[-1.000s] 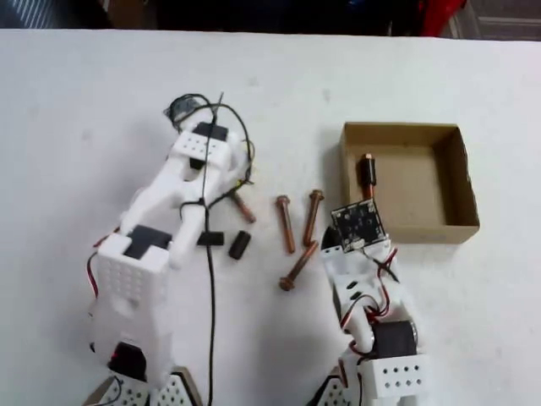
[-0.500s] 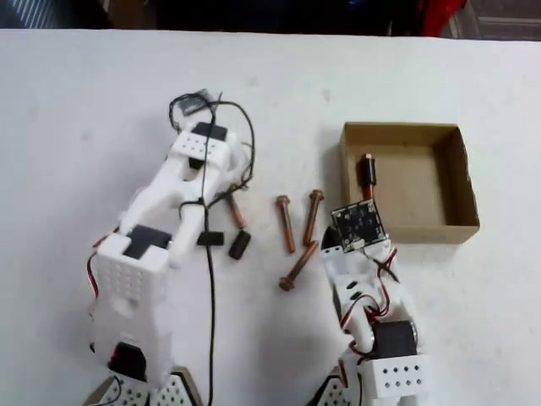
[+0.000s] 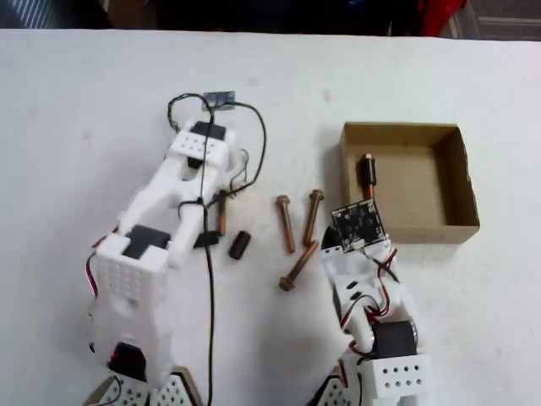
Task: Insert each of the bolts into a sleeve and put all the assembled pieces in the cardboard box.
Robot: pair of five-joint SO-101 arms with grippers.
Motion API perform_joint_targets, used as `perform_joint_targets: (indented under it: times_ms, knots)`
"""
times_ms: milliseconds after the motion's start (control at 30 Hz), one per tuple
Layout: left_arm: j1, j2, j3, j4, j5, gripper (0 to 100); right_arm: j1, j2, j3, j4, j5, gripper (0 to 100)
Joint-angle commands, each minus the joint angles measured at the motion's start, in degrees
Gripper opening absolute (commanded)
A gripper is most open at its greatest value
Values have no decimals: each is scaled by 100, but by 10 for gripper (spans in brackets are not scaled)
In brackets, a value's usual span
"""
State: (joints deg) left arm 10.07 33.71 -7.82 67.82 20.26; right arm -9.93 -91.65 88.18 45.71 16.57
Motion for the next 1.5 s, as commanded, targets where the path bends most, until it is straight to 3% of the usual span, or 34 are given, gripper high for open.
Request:
perform_joint_targets:
  times_ms: [0, 167, 500, 600, 1467]
  knots:
    - [-48, -66, -202, 105, -352, 50, 57, -75, -70, -110, 0, 16]
    - [-84, -84, -695, 457, -492, 49, 13, -75, -62, -110, 0, 16]
    - [-66, -75, -3666, 3411, -501, 36, -31, -75, -62, -136, -53, 16]
    - [-48, -119, -3851, 3464, -695, 23, -382, -75, -62, -127, -53, 16]
    - [-549, -4831, -123, 3200, -1275, 20, -2844, -75, -62, -857, -53, 16]
